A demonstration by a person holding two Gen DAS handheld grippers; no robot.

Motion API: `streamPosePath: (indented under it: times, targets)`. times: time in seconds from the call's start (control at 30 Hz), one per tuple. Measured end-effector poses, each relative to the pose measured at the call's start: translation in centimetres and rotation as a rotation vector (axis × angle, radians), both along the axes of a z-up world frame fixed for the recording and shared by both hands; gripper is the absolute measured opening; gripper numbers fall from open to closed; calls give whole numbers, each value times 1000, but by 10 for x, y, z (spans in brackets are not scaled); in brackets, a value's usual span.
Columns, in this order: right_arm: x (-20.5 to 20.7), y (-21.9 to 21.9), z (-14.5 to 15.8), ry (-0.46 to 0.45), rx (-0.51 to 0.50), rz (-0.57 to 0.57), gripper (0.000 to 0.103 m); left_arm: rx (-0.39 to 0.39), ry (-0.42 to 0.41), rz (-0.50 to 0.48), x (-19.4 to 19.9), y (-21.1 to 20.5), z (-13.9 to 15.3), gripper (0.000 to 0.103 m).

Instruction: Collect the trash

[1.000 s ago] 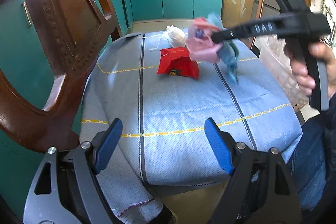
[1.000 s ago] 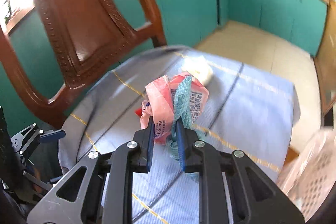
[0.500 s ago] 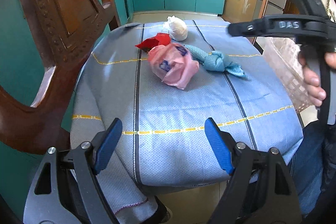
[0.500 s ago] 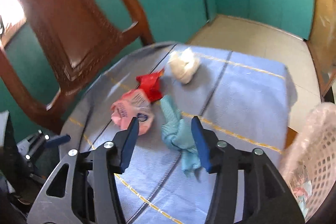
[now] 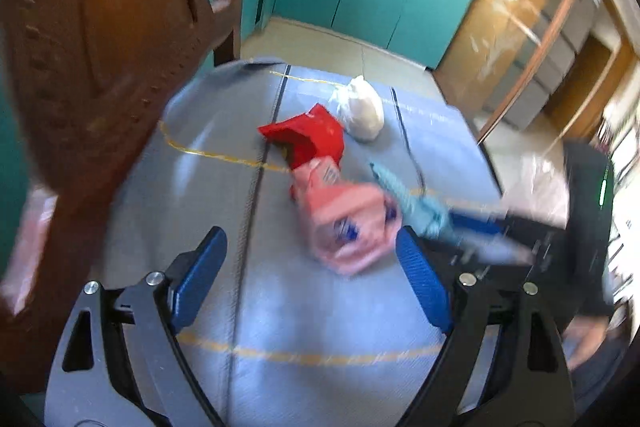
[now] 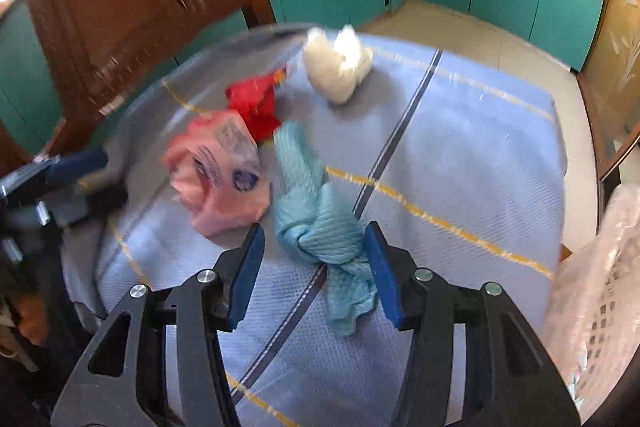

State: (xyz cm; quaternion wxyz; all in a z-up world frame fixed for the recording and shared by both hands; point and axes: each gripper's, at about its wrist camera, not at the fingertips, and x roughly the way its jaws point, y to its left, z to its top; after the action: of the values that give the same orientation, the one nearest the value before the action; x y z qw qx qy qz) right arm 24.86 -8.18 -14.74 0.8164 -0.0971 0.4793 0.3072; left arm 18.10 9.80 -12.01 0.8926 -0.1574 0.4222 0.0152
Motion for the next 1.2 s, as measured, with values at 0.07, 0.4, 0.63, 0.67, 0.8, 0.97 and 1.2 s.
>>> streamPosePath:
  times: [0.07, 0.4, 0.63, 0.67, 0.8, 0.97, 1.2]
  targets:
    - [-2, 0, 0, -8, -5, 10, 38, -7, 12, 15, 12, -3, -3, 89]
    - [-9, -37, 19, -75, -33, -98, 30, 171, 75, 0, 42, -41, -21, 96]
    - [-13, -41, 25, -100, -37, -95, 30, 201, 118, -27, 42, -48, -41, 60]
    - [-13, -39, 25, -103, -34, -96, 30, 204, 111, -20, 40, -47, -41, 58]
    - [-16, -42, 33, -121, -9, -107, 30, 201, 96, -2, 25, -42, -36, 50]
    - [-20, -49, 39, -135, 10, -130, 30, 254, 38, 10, -1, -42, -18, 50]
    - [-29, -58, 44, -145, 22, -157, 30, 325, -45, 15, -21, -48, 11, 50]
